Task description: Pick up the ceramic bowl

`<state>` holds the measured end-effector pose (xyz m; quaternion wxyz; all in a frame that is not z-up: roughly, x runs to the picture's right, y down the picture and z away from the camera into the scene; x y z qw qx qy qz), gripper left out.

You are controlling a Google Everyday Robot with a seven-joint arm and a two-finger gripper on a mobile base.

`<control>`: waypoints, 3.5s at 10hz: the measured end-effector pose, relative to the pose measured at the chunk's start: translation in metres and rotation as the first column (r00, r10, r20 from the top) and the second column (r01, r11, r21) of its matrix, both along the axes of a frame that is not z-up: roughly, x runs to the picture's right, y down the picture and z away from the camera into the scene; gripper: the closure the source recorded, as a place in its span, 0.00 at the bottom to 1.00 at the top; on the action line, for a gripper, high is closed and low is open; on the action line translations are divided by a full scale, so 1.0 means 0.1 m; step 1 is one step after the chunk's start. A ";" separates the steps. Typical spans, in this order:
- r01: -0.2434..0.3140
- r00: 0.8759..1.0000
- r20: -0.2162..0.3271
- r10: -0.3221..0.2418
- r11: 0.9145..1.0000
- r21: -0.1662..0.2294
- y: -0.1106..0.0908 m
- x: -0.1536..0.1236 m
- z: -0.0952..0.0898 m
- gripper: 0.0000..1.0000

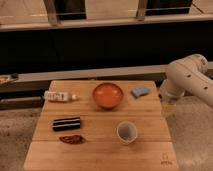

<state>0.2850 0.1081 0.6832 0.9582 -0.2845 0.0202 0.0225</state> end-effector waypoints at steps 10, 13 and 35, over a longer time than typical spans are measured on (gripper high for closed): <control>0.000 1.000 0.000 0.000 1.000 0.000 0.00 0.00 0.00 0.20; 0.000 1.000 0.000 0.000 1.000 0.000 0.00 0.00 0.00 0.20; 0.064 0.998 0.017 -0.064 0.998 0.024 -0.20 -0.17 0.19 0.20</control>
